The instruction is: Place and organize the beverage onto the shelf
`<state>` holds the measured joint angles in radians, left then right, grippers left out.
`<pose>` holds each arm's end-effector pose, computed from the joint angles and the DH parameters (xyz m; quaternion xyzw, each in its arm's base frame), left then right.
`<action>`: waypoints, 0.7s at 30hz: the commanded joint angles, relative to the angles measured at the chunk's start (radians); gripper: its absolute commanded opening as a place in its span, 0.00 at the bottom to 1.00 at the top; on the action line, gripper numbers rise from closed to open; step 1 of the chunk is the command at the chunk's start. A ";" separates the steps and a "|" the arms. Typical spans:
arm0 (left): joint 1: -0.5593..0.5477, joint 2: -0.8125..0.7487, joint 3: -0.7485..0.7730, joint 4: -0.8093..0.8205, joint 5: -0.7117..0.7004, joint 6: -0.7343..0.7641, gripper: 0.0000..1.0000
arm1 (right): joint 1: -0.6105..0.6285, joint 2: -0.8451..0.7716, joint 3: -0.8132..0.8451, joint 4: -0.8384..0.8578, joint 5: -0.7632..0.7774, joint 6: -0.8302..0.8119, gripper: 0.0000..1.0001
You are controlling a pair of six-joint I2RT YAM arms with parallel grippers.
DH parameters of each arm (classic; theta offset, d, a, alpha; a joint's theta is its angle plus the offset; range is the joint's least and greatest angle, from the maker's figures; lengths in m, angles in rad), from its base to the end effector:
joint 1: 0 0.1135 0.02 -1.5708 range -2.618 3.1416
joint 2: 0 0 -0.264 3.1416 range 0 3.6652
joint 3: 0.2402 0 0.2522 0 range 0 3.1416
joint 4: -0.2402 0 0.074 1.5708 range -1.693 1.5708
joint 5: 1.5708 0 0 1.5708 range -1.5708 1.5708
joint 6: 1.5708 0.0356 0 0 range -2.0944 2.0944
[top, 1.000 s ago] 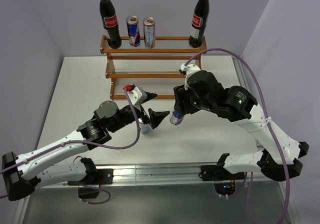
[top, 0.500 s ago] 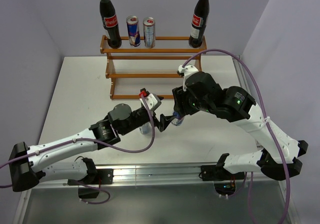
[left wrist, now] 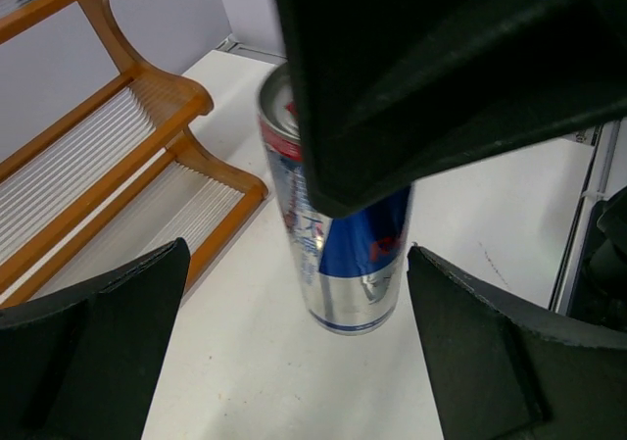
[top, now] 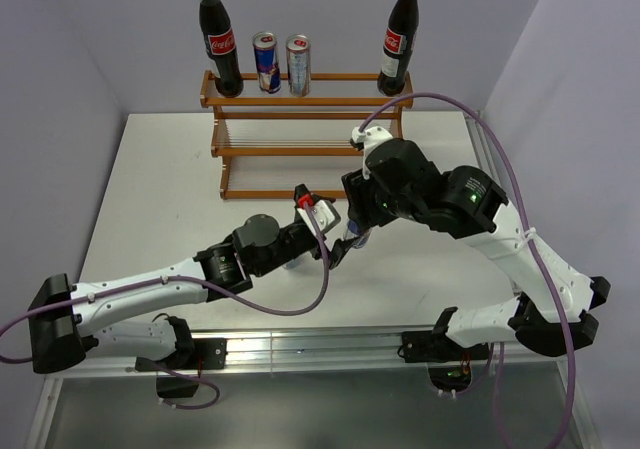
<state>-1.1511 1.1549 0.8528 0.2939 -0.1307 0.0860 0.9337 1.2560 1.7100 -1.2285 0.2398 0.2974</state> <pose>0.1160 -0.2487 0.3385 0.3734 0.6039 -0.3168 0.6289 0.1315 0.1635 0.4499 -0.2422 0.8837 0.1322 0.3779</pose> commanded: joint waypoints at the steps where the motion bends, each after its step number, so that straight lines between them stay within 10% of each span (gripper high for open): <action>1: -0.027 0.008 0.019 0.080 -0.056 0.057 0.99 | 0.007 0.006 0.091 0.047 0.000 -0.021 0.00; 14: -0.039 0.089 0.072 0.099 -0.139 0.100 0.98 | 0.043 0.052 0.160 0.031 -0.042 -0.023 0.00; 17: -0.039 0.089 0.075 0.108 -0.138 0.090 0.84 | 0.048 0.054 0.149 0.044 -0.039 -0.023 0.00; 21: -0.044 0.078 0.071 0.125 -0.132 0.069 0.35 | 0.056 0.048 0.113 0.075 -0.040 -0.017 0.03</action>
<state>-1.1927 1.2411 0.8799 0.3477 -0.2417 0.1570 0.9649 1.3151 1.8122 -1.2247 0.2283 0.2806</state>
